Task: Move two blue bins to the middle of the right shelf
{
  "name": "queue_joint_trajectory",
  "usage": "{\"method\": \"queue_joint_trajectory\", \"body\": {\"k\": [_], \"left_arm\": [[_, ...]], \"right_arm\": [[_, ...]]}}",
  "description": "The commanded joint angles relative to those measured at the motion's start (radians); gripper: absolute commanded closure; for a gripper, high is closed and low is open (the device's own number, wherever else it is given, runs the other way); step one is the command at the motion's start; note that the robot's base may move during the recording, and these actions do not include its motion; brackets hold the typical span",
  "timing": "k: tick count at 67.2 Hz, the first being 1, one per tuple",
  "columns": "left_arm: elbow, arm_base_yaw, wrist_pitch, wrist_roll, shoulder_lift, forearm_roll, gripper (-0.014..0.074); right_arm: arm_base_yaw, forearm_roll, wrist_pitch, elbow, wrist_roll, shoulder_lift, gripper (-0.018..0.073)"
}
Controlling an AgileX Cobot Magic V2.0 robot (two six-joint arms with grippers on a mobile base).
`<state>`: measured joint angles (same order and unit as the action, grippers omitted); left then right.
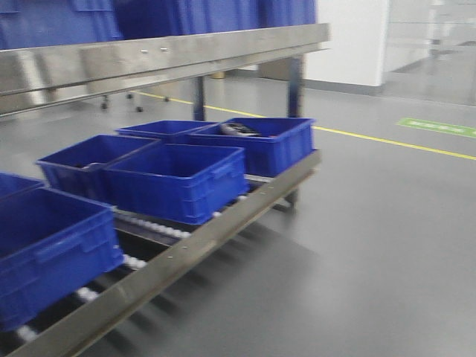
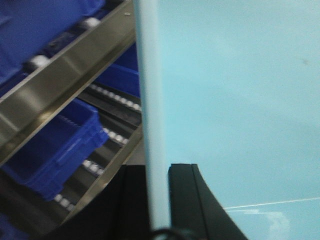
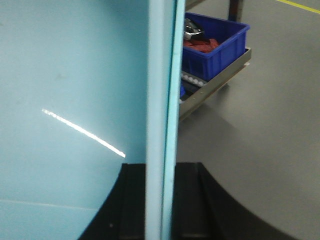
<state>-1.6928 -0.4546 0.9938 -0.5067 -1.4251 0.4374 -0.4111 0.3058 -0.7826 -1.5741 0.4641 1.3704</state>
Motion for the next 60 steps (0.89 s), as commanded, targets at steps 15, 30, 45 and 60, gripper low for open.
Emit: {"method": "queue_joint_trajectory", "body": {"k": [15, 30, 45, 60], "left_arm": [[-0.015, 0.001, -0.070, 0.008, 0.010, 0.021, 0.0707], [-0.015, 0.001, -0.070, 0.008, 0.010, 0.021, 0.0707], [-0.015, 0.001, -0.070, 0.008, 0.010, 0.021, 0.0707], [-0.015, 0.001, -0.070, 0.008, 0.010, 0.021, 0.0707]], "right_arm": [[-0.002, 0.004, 0.113, -0.020, -0.013, -0.025, 0.0724], [-0.002, 0.004, 0.113, -0.020, -0.013, -0.025, 0.0724], [-0.002, 0.004, 0.113, -0.020, -0.013, -0.025, 0.0724], [-0.002, 0.004, 0.113, -0.020, -0.013, -0.025, 0.0724]]}}
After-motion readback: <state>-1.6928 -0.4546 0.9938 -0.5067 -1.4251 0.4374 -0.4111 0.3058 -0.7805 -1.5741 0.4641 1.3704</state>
